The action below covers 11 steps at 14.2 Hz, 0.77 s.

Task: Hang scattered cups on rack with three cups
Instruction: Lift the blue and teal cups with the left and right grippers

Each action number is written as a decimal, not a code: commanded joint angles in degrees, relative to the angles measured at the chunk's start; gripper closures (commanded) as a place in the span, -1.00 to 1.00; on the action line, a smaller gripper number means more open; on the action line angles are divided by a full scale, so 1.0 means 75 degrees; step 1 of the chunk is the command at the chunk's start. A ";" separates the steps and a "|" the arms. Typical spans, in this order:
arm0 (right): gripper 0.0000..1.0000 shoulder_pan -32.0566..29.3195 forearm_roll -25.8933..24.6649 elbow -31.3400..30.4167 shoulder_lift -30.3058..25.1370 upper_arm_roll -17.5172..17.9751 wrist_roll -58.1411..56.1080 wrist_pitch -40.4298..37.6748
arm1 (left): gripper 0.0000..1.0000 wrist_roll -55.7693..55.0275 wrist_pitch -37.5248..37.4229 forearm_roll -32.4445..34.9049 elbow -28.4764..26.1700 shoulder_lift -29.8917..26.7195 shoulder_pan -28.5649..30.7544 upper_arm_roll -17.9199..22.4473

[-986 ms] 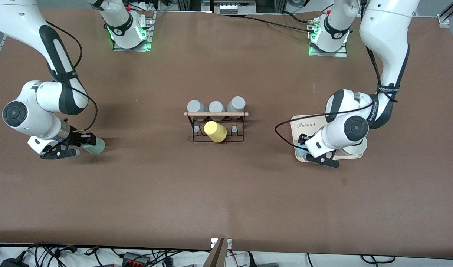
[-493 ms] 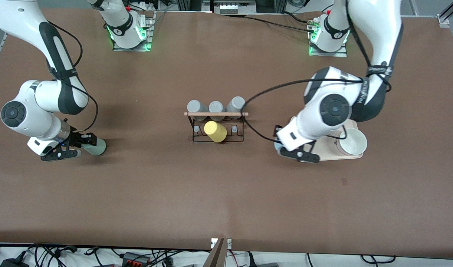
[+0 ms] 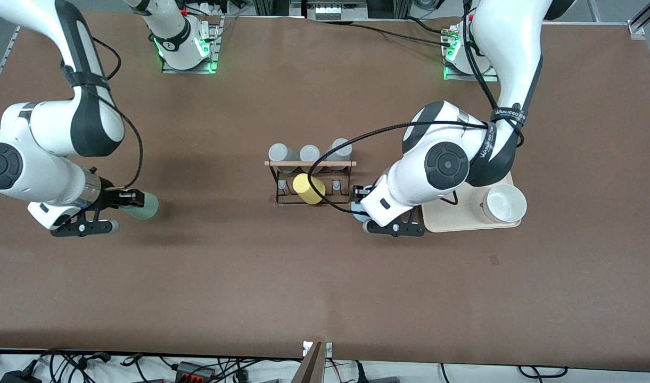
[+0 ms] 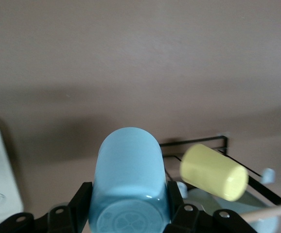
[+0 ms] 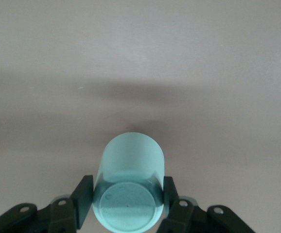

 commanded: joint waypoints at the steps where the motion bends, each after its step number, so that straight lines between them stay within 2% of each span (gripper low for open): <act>1: 0.36 0.0240 0.0272 0.0649 0.0086 -0.0035 0.0482 -0.0698 | 0.99 -0.0722 -0.0229 -0.0165 0.0280 0.0116 -0.0449 0.0042; 3: 0.36 0.0404 0.0577 0.0826 0.0040 -0.0035 0.0904 -0.0968 | 0.99 -0.0888 -0.0217 -0.0177 0.0222 0.0163 -0.0672 0.0042; 8: 0.36 0.1095 0.0613 0.1212 0.0039 -0.0024 0.2123 -0.1286 | 0.99 -0.0889 -0.0158 -0.0095 -0.0060 0.0326 -0.0930 0.0042; 11: 0.36 0.1598 0.0614 0.1353 0.0051 -0.0024 0.2896 -0.1286 | 0.99 -0.0900 0.0332 -0.0060 -0.0153 0.0444 -0.0989 0.0053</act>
